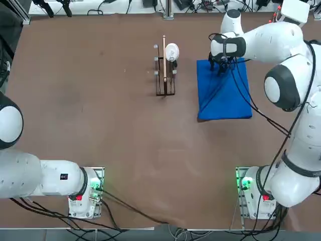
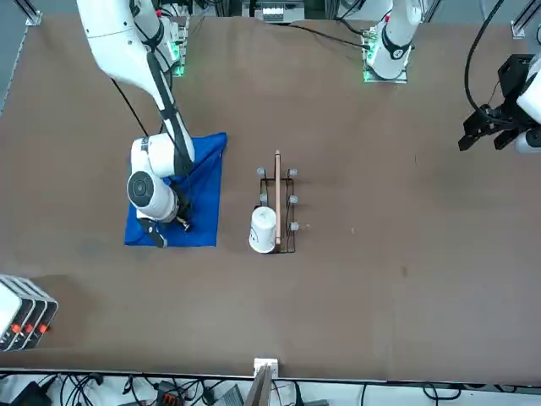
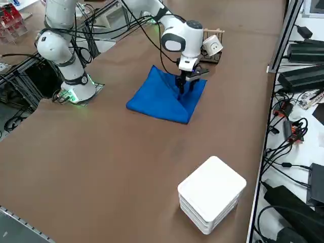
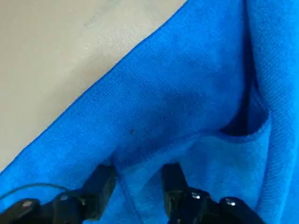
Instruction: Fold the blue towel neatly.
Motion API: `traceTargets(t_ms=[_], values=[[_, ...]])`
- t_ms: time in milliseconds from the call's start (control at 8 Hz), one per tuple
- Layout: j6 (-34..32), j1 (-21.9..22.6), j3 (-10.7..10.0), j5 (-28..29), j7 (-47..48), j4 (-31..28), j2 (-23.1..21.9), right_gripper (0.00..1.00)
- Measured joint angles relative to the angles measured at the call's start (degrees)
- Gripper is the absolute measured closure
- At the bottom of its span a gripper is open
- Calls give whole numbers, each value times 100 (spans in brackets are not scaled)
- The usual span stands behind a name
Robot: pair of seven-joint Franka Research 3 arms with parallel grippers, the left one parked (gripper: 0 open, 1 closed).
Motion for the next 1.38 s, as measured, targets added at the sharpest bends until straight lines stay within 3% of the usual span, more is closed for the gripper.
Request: traceTargets(t_ms=[500,750,1125,1250,1375], values=[[0,-3,-1,7,2,14,-3,52],[-1,-3,-1,8,3,21,-11,70],[-6,-2,-1,8,2,24,-21,84],[-15,-2,-1,7,2,27,-40,96],[-11,1,-1,7,2,28,-39,97]])
